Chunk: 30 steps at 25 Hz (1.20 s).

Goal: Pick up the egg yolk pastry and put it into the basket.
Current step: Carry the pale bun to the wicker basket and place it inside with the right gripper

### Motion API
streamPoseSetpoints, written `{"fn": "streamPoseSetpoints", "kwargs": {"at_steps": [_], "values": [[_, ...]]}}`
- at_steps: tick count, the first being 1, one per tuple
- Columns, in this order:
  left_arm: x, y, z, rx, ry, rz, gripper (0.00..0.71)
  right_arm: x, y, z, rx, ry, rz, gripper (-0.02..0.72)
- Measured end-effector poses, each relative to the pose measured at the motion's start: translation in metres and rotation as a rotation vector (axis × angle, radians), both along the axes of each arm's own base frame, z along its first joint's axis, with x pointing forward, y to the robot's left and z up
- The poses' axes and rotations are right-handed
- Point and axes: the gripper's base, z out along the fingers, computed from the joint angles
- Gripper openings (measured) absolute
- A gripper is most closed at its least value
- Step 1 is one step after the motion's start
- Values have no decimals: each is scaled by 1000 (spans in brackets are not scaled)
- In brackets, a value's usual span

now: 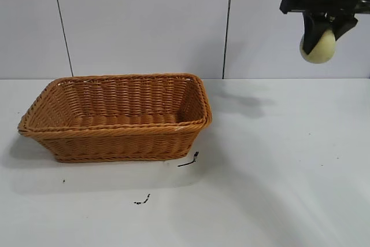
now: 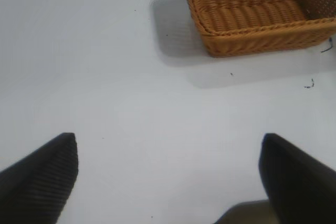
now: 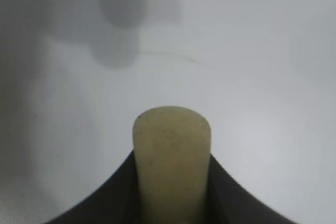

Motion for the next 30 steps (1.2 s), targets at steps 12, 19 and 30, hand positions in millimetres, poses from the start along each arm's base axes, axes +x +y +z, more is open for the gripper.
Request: {"fn": "streamPoseSetpoints", "kwargs": {"at_steps": [12, 19, 30], "values": [[0, 0, 0, 0, 0, 0, 696, -39, 149, -17, 5, 11, 320, 165], [0, 0, 0, 0, 0, 0, 696, -55, 213, -52, 22, -25, 450, 165], [0, 0, 0, 0, 0, 0, 696, -33, 238, -137, 57, -55, 461, 165]]}}
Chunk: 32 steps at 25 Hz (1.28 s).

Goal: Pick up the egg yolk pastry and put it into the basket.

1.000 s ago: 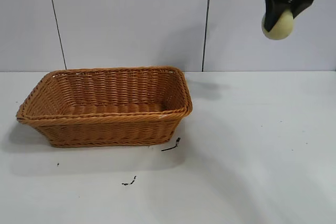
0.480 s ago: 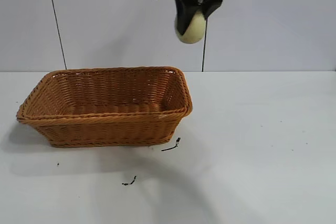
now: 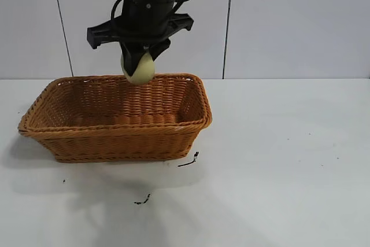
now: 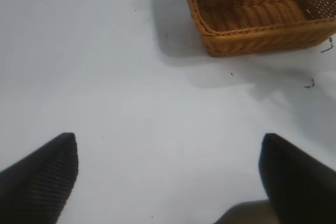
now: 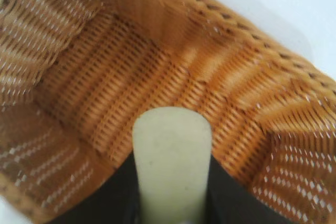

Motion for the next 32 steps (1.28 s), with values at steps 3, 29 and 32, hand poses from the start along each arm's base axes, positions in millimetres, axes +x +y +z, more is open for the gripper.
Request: {"fn": "streamPoseSetpoints", "kwargs": {"at_steps": [3, 29, 32], "values": [[0, 0, 0, 0, 0, 0, 696, 3, 2, -14, 3, -4, 0, 165], [0, 0, 0, 0, 0, 0, 696, 11, -27, 100, 49, -136, -40, 693], [0, 0, 0, 0, 0, 0, 696, 30, -57, 105, 50, -149, -104, 693]]}}
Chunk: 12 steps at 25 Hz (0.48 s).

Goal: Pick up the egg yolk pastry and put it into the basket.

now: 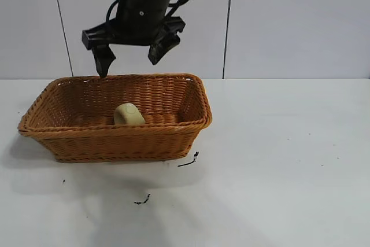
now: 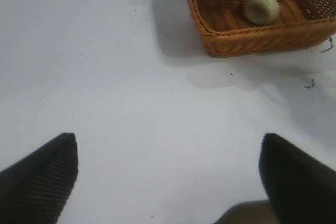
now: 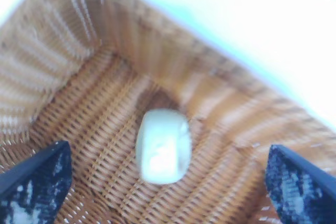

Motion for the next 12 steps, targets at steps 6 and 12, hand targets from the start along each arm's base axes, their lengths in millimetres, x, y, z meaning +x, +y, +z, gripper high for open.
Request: {"fn": "streamPoseSetpoints", "kwargs": {"at_steps": [6, 12], "values": [[0, 0, 0, 0, 0, 0, 696, 39, -89, -2, -31, 27, -167, 693], [0, 0, 0, 0, 0, 0, 696, 60, -184, -4, -31, 69, -347, 693]]}}
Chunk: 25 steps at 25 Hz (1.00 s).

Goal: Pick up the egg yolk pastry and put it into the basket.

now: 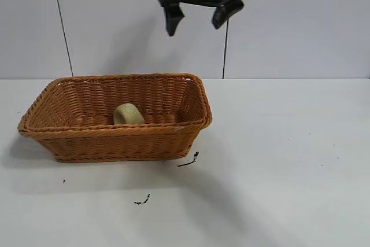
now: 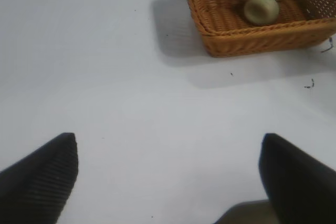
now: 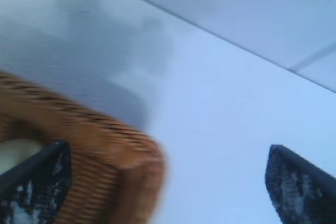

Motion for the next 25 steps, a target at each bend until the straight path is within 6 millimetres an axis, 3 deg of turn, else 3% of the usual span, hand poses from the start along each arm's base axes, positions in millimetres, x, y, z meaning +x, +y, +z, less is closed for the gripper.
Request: {"fn": "streamPoseSetpoints", "kwargs": {"at_steps": [4, 7, 18, 22, 25], "values": [[0, 0, 0, 0, 0, 0, 696, 3, -43, -1, 11, 28, -84, 693], [0, 0, 0, 0, 0, 0, 696, 1, -60, -3, 8, 61, -117, 693], [0, 0, 0, 0, 0, 0, 696, -5, -63, -5, 7, 141, -121, 693], [0, 0, 0, 0, 0, 0, 696, -12, -63, 8, 11, 126, -126, 693], [0, 0, 0, 0, 0, 0, 696, -29, -63, 28, 12, 120, -127, 693]]}}
